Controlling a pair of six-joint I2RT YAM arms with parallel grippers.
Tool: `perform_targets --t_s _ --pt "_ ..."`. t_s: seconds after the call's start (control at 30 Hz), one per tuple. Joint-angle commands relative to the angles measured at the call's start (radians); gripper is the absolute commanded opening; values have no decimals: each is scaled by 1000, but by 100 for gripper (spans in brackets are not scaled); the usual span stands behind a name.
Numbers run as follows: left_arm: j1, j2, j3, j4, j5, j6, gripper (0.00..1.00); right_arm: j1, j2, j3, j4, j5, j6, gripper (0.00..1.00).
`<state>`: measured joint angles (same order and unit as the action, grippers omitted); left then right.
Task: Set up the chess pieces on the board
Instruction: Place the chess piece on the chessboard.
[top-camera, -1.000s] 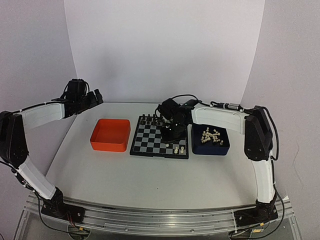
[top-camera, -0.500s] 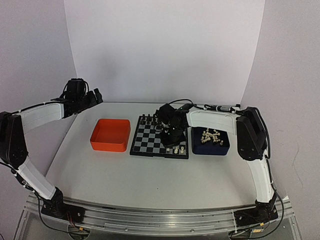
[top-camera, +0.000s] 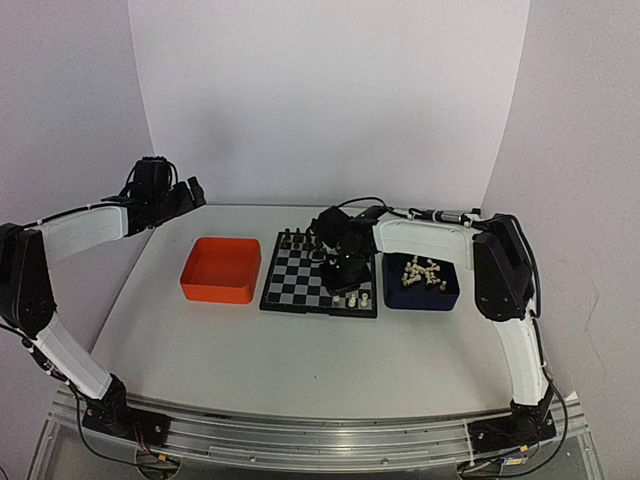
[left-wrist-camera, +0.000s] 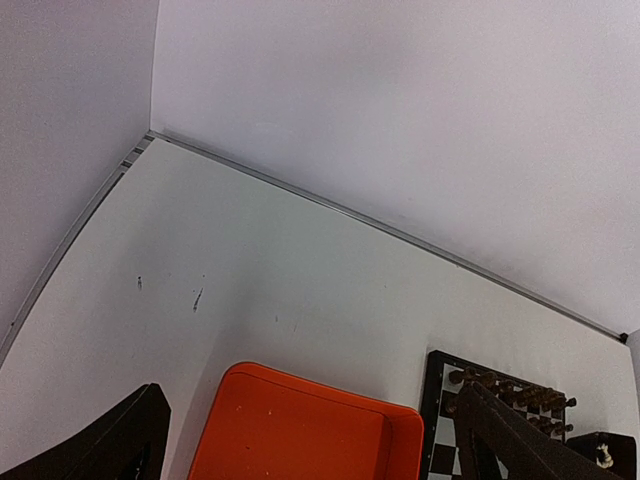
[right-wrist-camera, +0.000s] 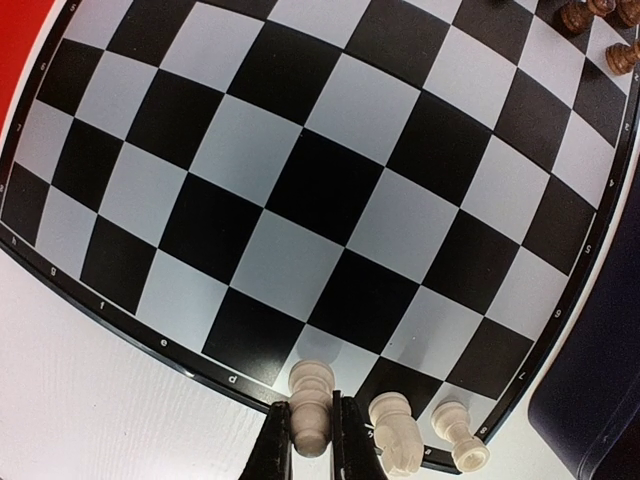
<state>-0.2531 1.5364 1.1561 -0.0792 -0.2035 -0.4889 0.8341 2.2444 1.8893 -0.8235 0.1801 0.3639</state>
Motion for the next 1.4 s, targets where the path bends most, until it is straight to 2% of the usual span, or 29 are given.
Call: perform_targets --t_s 0.0,0.6,0.8,0.93,1.37 --pt "2 -33 3 7 -7 7 100 2 18 5 -17 0 -3 0" --pt "4 -51 -10 2 -16 7 100 3 41 -7 -17 16 18 0" --pt "3 -50 -10 2 -25 13 100 3 17 -23 -17 18 21 9" --pt "3 -46 -9 0 -32 16 100 3 14 -23 -18 16 28 21" --pt "3 -37 -14 24 -21 7 100 2 -15 45 -16 -3 28 33"
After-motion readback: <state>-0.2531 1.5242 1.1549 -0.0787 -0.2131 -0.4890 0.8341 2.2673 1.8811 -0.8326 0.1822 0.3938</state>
